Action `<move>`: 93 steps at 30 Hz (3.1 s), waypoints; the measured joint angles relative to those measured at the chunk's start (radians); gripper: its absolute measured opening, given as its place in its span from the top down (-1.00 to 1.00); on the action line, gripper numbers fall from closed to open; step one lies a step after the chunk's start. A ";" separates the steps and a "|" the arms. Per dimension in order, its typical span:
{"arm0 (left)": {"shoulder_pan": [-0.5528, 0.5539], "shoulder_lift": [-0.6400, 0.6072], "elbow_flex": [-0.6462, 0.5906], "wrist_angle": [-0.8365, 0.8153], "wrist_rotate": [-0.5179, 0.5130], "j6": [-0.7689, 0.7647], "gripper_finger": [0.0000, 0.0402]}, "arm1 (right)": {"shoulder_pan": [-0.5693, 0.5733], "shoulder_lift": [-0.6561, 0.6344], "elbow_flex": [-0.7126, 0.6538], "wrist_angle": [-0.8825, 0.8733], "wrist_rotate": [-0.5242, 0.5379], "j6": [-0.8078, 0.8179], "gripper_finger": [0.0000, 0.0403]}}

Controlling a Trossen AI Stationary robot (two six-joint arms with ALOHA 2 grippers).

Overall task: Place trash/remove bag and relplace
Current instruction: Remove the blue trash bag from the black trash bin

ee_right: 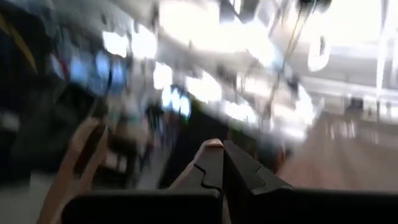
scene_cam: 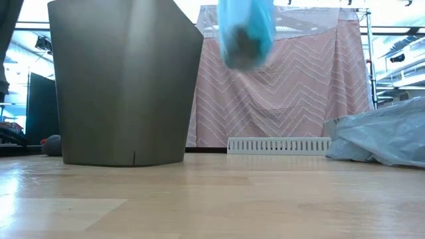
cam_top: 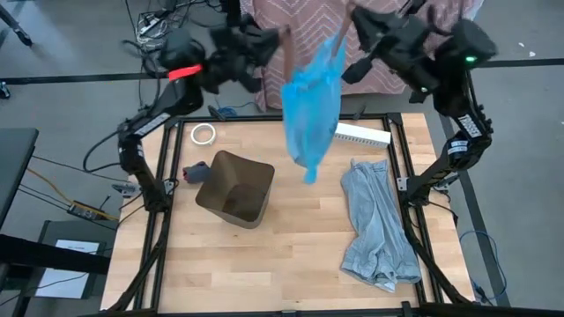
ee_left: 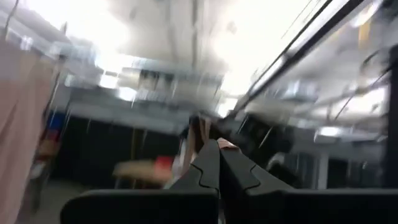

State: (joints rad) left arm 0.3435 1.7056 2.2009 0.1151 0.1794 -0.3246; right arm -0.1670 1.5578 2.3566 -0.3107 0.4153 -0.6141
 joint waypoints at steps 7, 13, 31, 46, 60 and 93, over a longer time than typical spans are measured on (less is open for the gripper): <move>0.097 0.059 0.002 -0.390 0.057 0.021 0.99 | -0.089 0.018 -0.006 -0.450 -0.007 0.171 1.00; 0.131 0.092 0.002 -0.619 0.074 0.107 0.99 | -0.164 0.027 -0.146 -0.581 -0.130 0.273 1.00; 0.148 0.115 -0.304 -0.850 0.121 0.134 0.99 | -0.215 0.027 -0.767 -0.514 -0.283 0.326 1.00; 0.148 0.115 -0.649 -0.729 0.153 0.028 0.98 | -0.214 0.027 -1.005 -0.485 -0.315 0.353 0.99; 0.149 0.111 -0.539 -0.825 0.261 0.207 0.39 | -0.201 0.027 -0.783 -0.587 -0.319 0.378 -0.20; 0.134 0.172 -0.126 -0.971 0.317 0.281 0.15 | -0.214 0.090 -0.363 -1.000 -0.426 0.299 -0.30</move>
State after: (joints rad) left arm 0.4777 1.8777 2.0748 -0.8562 0.4960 -0.0433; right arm -0.3811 1.6482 1.9941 -1.3105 -0.0109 -0.3148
